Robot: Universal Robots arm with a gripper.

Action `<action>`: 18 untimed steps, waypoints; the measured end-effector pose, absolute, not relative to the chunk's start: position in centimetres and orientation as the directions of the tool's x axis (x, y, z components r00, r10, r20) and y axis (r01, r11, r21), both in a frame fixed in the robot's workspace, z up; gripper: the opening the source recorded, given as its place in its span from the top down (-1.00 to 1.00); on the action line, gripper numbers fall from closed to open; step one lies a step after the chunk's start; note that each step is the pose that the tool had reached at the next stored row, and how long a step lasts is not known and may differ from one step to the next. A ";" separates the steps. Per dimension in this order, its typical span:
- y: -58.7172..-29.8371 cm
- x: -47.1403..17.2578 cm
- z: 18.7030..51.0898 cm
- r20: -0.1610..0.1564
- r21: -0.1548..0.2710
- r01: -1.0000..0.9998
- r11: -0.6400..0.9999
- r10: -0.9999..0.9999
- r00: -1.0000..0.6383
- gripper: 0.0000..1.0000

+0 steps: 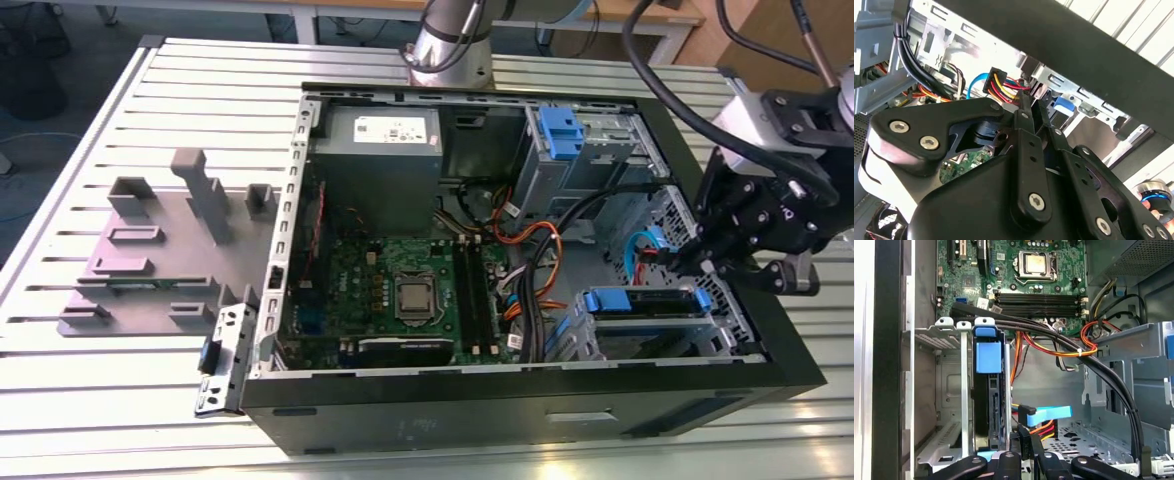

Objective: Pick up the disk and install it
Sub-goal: 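Insert the first disk wire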

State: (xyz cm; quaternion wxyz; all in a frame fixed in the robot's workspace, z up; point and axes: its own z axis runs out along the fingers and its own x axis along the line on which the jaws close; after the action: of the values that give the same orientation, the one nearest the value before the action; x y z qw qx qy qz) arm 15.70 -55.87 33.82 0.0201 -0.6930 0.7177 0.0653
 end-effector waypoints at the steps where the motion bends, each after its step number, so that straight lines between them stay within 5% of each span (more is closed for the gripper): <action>1: -55.9 15.6 33.8 -0.119 0.066 -0.997 0.031 -0.992 -0.039 0.61; 18: -57.8 15.3 33.5 -0.120 0.066 -0.997 0.029 -0.992 -0.037 0.61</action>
State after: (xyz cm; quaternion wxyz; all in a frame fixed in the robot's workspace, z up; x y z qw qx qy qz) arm 15.30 -57.75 33.53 0.0201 -0.6936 0.7171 0.0654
